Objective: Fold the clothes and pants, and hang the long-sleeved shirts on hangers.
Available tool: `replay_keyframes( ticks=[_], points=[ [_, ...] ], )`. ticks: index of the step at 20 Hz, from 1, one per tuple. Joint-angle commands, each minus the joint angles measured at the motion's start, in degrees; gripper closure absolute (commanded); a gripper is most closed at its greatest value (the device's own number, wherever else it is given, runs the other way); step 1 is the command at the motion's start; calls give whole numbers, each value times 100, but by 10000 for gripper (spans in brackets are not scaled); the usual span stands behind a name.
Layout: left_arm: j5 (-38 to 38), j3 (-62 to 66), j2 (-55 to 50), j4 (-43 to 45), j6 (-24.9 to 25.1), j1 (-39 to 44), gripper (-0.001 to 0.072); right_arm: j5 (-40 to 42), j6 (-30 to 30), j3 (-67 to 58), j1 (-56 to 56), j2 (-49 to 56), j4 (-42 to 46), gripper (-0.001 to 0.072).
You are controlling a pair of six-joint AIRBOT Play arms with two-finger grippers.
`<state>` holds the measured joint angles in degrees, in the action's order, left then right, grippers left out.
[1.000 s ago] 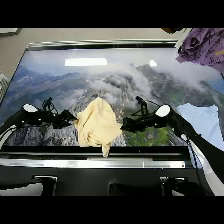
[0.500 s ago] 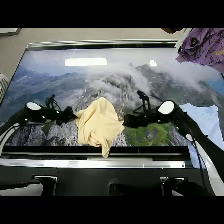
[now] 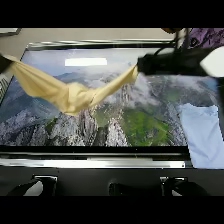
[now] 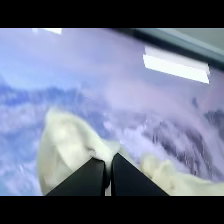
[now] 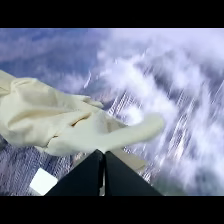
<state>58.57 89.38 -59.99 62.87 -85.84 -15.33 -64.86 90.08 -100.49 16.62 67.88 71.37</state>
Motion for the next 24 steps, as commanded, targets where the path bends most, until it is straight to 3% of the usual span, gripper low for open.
replay_keyframes(
  ticks=[1, 6, 8, 11, 15, 20, 24],
  points=[
    [42, 1051, 922, 730, -146, -142, 696, -319, 122, -1266, 0, -466, 975, 688],
    [341, 1097, 2210, 2555, -1545, -142, 696, -533, 240, -1346, 0, -1602, 2011, 688],
    [555, 1095, 2411, 3005, -1838, -142, 696, -538, 444, -1346, 0, -1770, 2365, 688],
    [1217, 977, 2159, 2994, -1797, -136, 696, -638, 551, -1200, 0, -1543, 2577, 688],
    [1655, 232, 1239, 2361, -1270, -136, 696, -1069, 780, -824, 0, -476, 2470, 687],
    [691, -1176, -721, 1801, -1167, -133, 694, -739, 1027, -234, 0, 1460, 1731, 687],
    [33, -1539, -2568, 1147, -1167, -103, 693, -470, 1025, -236, 0, 3014, 1239, 686]
  ],
)
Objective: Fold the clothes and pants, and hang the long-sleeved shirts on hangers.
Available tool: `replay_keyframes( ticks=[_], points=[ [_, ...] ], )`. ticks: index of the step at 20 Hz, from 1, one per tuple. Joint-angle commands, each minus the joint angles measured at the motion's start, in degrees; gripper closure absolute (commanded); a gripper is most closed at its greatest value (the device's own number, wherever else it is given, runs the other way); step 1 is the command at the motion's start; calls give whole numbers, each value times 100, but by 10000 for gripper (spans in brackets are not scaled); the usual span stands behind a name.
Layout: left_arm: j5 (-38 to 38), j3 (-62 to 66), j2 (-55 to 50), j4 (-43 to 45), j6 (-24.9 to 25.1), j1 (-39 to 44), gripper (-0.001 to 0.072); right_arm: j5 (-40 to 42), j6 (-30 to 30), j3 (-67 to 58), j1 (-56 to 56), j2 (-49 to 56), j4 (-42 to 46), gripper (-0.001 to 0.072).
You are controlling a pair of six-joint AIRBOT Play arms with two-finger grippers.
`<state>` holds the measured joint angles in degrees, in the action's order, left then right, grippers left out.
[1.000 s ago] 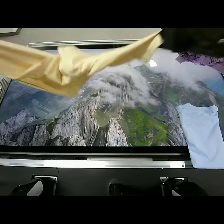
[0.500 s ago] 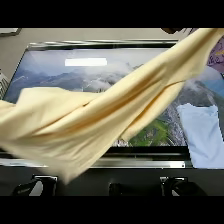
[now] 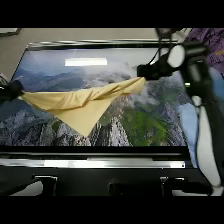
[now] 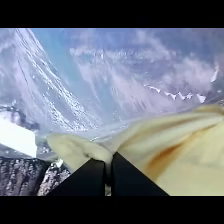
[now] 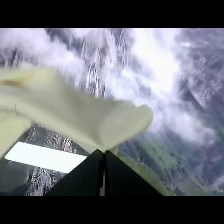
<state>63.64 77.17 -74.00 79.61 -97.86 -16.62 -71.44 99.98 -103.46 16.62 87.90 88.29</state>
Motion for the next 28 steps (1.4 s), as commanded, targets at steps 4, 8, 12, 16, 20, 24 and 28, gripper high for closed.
replay_keyframes(
  ticks=[4, 8, 12, 16, 20, 24, 28],
  points=[
    [-588, -317, -1967, -833, 33, 70, 681, 442, 37, 61, 0, 1539, -973, 688],
    [-144, -179, -1414, -826, 208, -299, 75, 627, 142, 57, -2, 1329, -778, 687],
    [461, -835, -192, -1115, 192, -1075, 75, 302, 136, 57, 0, 1062, -634, 687],
    [389, -2708, 710, -2909, 992, -1119, 75, 122, 120, 57, 0, 984, -636, 687],
    [-249, -3858, 756, -3923, 1283, -107, 75, 85, 122, 57, 0, 984, -660, 687],
    [-1237, -4181, 544, -3980, 772, 1108, 76, 55, 142, 57, 0, 984, -662, 687],
    [-1744, -4179, 111, -4291, 629, 1895, 75, -87, 142, 57, 0, 984, -662, 687]
  ],
)
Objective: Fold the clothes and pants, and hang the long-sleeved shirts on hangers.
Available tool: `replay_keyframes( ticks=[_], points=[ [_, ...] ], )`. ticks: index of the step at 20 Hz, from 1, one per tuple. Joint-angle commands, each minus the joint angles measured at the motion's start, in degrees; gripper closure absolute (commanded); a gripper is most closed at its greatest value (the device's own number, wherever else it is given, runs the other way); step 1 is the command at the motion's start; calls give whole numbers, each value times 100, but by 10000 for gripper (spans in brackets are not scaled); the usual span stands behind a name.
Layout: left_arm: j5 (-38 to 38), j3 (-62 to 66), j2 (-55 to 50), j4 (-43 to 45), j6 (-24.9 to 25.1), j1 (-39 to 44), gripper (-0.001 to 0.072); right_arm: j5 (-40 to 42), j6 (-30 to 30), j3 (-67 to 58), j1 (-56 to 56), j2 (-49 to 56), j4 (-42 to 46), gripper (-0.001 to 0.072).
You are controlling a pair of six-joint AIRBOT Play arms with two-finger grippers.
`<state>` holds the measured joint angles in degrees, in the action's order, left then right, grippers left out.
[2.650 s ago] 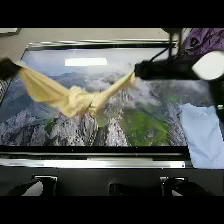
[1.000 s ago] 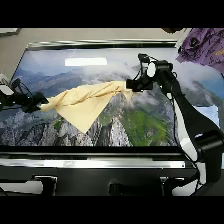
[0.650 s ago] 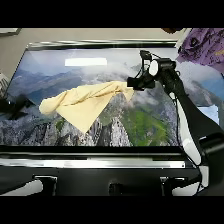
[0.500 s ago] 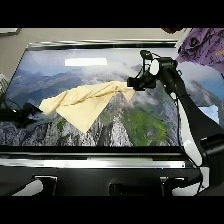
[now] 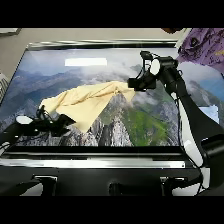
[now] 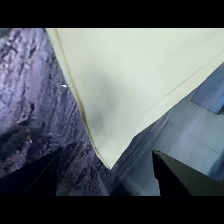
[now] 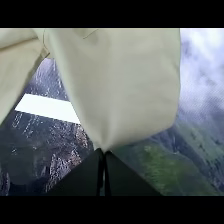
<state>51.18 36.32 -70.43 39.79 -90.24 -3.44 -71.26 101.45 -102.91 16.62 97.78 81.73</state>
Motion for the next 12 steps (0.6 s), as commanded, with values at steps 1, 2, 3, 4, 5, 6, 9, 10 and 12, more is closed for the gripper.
replay_keyframes(
  ticks=[1, 2, 3, 4, 5, 6, 9, 10, 12],
  points=[
    [-544, -94, -363, -407, -136, 710, 76, -129, -4, 2, 0, -7, -7, 687],
    [-592, -94, -490, -452, -205, 841, 75, -149, -4, 2, 0, -4, -7, 687],
    [-664, -94, -601, -452, -337, 970, 75, -168, -4, 2, 0, -4, -7, 687],
    [-758, -92, -684, -479, -348, 1080, 76, -197, -4, 2, 0, -7, -7, 687],
    [-881, -92, -761, -520, -345, 1185, 76, -236, -2, 2, 0, -7, -7, 687],
    [-988, -87, -813, -535, -348, 1261, 78, -271, -4, 2, 0, -7, -7, 687],
    [-1226, -76, -960, -538, -345, 1377, 298, -363, -4, 2, 0, -44, 0, 687],
    [-1226, -74, -988, -538, -334, 1368, 504, -363, -4, 2, 0, -79, 0, 687],
    [-1134, 42, -938, -533, -157, 1268, 693, -352, -7, 2, 0, -173, 72, 687]
  ],
)
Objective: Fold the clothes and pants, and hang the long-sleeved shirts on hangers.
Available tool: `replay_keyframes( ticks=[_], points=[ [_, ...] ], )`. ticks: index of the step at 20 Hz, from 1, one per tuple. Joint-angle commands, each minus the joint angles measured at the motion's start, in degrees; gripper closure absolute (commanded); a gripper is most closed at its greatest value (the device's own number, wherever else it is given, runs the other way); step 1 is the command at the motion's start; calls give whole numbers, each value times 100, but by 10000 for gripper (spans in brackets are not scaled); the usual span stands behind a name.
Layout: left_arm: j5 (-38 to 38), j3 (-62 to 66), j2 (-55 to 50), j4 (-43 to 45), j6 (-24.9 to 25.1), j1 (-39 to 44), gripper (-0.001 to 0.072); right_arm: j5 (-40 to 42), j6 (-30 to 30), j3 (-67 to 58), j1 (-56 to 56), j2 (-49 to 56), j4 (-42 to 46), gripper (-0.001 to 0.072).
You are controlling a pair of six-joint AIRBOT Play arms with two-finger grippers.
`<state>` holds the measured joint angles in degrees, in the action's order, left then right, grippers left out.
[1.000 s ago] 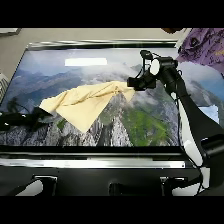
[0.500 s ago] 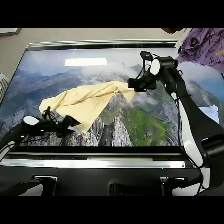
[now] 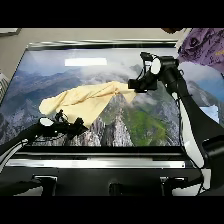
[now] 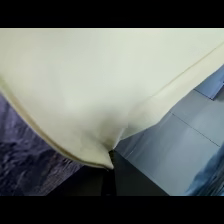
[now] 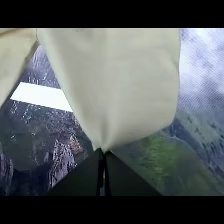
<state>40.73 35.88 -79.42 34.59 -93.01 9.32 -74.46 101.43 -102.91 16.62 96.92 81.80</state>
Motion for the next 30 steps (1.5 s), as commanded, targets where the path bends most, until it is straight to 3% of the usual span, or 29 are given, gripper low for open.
replay_keyframes(
  ticks=[1, 4, 9, 14, 18, 23, 27, 30],
  points=[
    [39, 258, 42, -9, 310, -118, 693, 9, -4, 2, 0, -164, 192, 687],
    [417, 1228, 566, 323, 511, -682, 696, 459, -2, -13, 0, -608, 844, 689],
    [1803, 4494, 1512, 2424, -26, -1725, 696, 885, 24, -791, 0, -1816, 1978, 689],
    [2490, 6905, 2455, 3582, -160, -2201, 695, 817, -26, -1255, 0, -3554, 2225, 689],
    [2649, 7169, 3611, 4503, -581, -2201, 695, 389, -295, -1255, 0, -4828, 2170, 688],
    [3491, 7160, 4092, 4843, -756, -2199, 695, 74, -17, -1255, 0, -5383, 2076, 688],
    [3536, 6697, 3622, 4841, -752, -2199, 695, -42, 319, -1255, 0, -4588, 2072, 688],
    [3412, 5991, 2806, 4841, -490, -2197, 695, -127, 358, -1252, 0, -3244, 2092, 688]
  ],
)
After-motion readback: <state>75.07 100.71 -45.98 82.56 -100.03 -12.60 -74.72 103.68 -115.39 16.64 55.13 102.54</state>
